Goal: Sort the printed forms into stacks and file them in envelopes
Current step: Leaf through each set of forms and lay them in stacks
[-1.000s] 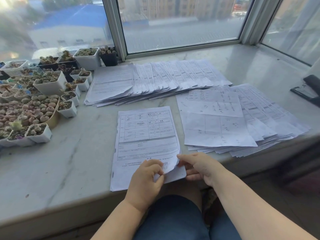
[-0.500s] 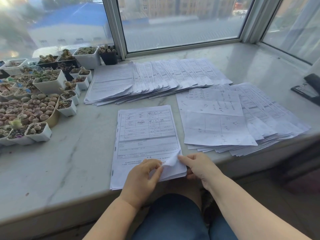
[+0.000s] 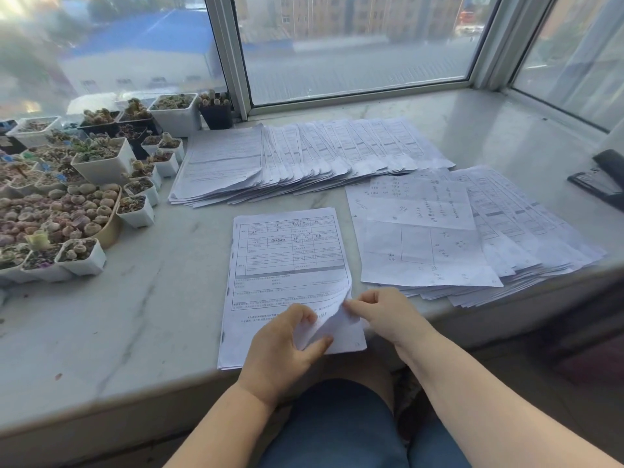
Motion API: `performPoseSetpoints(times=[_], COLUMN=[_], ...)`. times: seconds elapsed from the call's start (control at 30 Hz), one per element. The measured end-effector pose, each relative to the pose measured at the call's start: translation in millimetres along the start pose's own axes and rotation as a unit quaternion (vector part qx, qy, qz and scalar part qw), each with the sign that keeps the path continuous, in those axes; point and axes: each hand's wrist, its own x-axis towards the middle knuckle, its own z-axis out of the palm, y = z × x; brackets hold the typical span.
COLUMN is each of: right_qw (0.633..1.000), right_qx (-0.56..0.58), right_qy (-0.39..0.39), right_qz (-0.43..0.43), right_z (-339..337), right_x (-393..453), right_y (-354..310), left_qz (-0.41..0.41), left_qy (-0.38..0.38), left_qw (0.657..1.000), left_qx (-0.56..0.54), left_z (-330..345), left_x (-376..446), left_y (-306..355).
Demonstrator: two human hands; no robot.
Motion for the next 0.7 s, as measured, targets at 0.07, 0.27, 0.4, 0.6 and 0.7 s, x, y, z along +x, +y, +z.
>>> performPoseSetpoints(times=[0.07,0.27,0.4,0.6,0.7], right_qw=[0.997,0.984,0.998,0.985,0.955], right_qx=[0.064,0.09,0.004,0.155,0.272], right_qy=[-0.024,-0.08,-0.045,-0.021,0.041], right_qz=[0.038,0.129,0.034,-0.077,-0.108], right_z=[0.1,7.1,10.4,-43.6,-81.4], right_x=[1.1,12.9,9.3,20.9,48.4], right_y=[-9.1,-17.4,-20.6,-47.7,-73.5], left_qz=[0.006,0.042,0.053,0.172,0.162], left_qy=[0.01,-0.028,-0.018,0.232,0.275], left_qw=[1.0,0.998,0.997,0.955,0.947], left_qx=[0.003,-0.033,-0.048,-0.065,-0.045], left_z=[-0.2,2.0,-12.4,-69.3,-91.9], left_x=[-0.9,-4.7,-1.0,43.2,89.4], left_y=[1.7,0.7,2.4,23.5,18.7])
